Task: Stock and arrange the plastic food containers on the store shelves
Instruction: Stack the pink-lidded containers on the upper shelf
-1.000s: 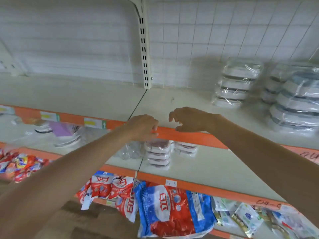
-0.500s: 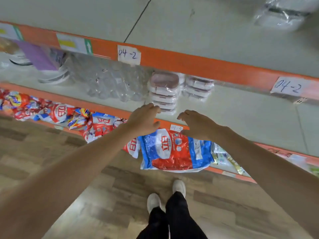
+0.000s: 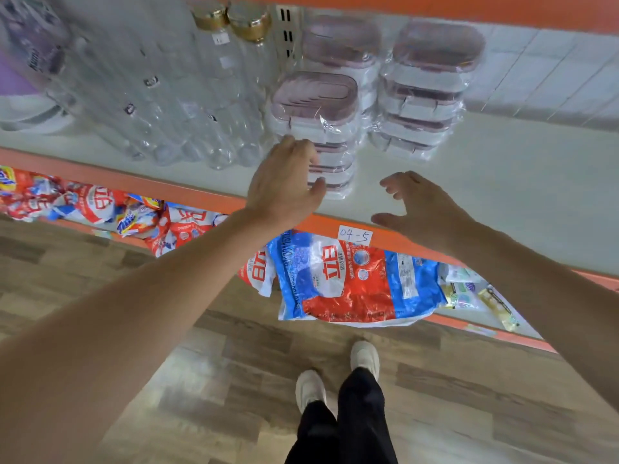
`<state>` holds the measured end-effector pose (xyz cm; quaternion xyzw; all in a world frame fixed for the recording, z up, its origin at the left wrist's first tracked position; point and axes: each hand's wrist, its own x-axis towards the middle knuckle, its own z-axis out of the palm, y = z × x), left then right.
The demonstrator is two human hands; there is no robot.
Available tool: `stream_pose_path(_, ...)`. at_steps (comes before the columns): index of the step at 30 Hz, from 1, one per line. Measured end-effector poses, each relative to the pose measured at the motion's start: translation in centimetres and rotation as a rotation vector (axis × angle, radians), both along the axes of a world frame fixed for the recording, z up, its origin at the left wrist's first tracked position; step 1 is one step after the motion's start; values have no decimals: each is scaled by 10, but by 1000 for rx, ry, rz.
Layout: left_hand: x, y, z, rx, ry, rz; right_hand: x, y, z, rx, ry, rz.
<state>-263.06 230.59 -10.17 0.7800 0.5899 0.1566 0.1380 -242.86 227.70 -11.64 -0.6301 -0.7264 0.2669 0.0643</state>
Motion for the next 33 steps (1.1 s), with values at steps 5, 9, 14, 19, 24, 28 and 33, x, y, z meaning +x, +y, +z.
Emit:
stream_pose_path(5,-12,3,-12,6,-50,101,-14,28,-3,126,101,-110)
stream_pose_path(9,-22,16,-19,69,-117,297,-28,49,2,234,160,-161)
stream_pose_path(14,-23,45,-20,-28,-369,368,-43,74,5,251,274,-175)
stream_pose_path(19,-14,42,-30,34,-391,253,-50,88,1,225,359,-229)
stream_pose_path(24,-5,23,-21,169,-372,155,-38,79,0,236,199,-208)
stream_pose_path(28,0,21,-13,188,-322,79,-28,72,1,272,148,-204)
stream_pose_path(33,5,28,-15,184,-109,-66,-3,44,-11,318,102,-222)
